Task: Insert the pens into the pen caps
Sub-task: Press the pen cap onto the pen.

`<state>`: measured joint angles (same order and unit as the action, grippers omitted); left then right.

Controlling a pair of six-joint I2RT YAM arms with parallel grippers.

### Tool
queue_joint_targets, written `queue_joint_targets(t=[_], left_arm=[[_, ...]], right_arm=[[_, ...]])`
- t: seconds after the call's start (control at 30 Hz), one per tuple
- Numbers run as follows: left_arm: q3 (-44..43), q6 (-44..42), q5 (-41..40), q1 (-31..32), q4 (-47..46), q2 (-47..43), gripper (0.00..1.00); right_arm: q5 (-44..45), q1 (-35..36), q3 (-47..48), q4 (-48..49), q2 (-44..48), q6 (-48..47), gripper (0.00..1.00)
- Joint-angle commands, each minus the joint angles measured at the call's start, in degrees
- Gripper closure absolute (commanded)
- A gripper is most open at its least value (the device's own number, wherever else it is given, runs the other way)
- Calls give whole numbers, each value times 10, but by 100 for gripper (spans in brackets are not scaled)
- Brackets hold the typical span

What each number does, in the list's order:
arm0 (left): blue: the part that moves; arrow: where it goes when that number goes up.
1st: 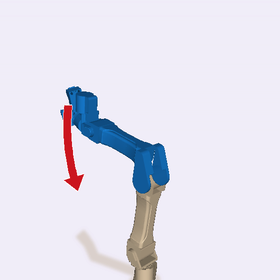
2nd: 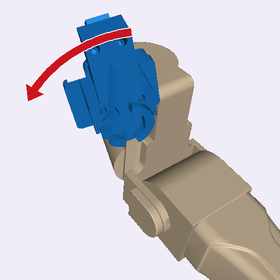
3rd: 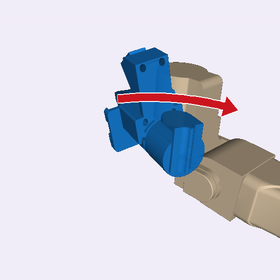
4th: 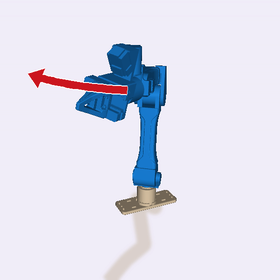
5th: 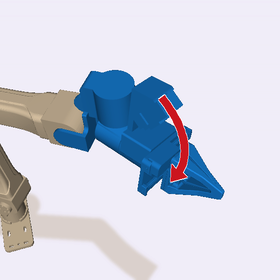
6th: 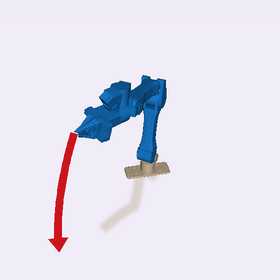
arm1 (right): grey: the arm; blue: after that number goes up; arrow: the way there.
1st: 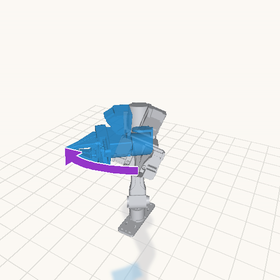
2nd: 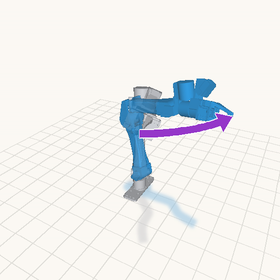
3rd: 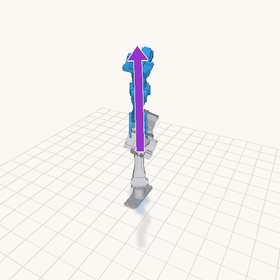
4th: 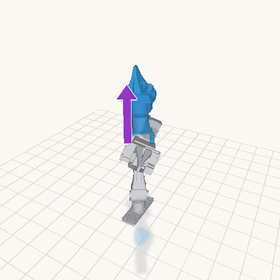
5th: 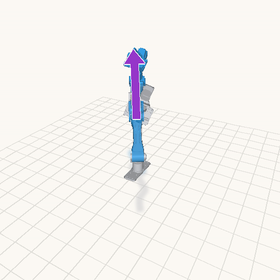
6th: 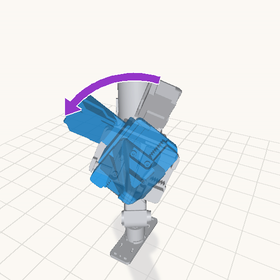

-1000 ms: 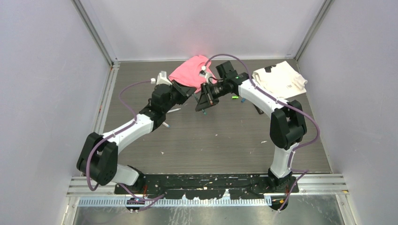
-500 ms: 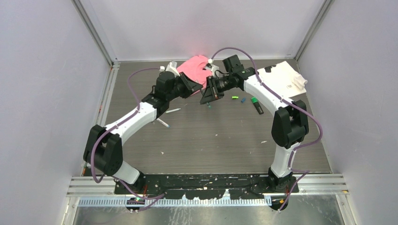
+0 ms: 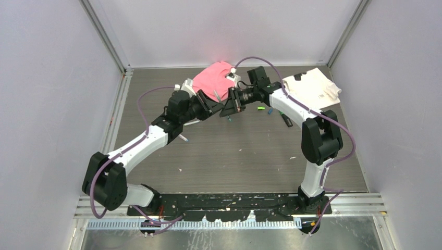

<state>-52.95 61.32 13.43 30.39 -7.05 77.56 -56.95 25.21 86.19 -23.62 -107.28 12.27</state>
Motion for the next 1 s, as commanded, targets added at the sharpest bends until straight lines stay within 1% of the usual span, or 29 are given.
queue_joint_targets(t=[0.0, 0.07, 0.23, 0.3, 0.37, 0.4, 0.47, 0.5, 0.57, 0.63, 0.7, 0.77, 0.83, 0.9, 0.97], left_arm=[[-1, -3, 85, 2, -11, -28, 54], [1, -6, 95, 0, -10, -32, 50], [23, -22, 110, -15, -9, -69, 46], [39, -30, 126, -35, -33, -92, 46], [50, -49, 148, -57, -66, -123, 45], [51, -59, 155, -70, -82, -135, 43], [46, -79, 170, -91, -130, -153, 35], [39, -95, 175, -99, -142, -158, 28], [7, -138, 190, -111, -148, -158, 22], [-31, -153, 212, -121, -156, -146, 19], [-61, -136, 234, -130, -194, -127, 18], [-79, -111, 246, -138, -257, -112, 18], [-92, -97, 248, -142, -315, -102, 18], [-112, -93, 247, -143, -349, -90, 19], [-141, -91, 251, -143, -348, -76, 21]], right_arm=[[13, -10, 9, 86, 23, 7, 99], [5, -10, 7, 97, 23, 18, 99], [-5, -11, 4, 101, 24, 21, 99], [-9, -11, 6, 100, 24, 19, 99], [-12, -13, 21, 78, 20, 8, 99], [-15, -15, 37, 49, 16, -10, 99], [-20, -19, 89, -31, 9, -69, 99], [-23, -23, 116, -67, 5, -105, 99], [-37, -29, 169, -127, 4, -181, 99], [-56, -37, 197, -164, 12, -236, 99], [-75, -40, 216, -183, 24, -282, 99], [-94, -43, 224, -182, 41, -312, 99], [-109, -43, 226, -164, 60, -313, 99], [-123, -42, 232, -139, 70, -287, 99], [-135, -42, 230, -90, 77, -223, 99]])
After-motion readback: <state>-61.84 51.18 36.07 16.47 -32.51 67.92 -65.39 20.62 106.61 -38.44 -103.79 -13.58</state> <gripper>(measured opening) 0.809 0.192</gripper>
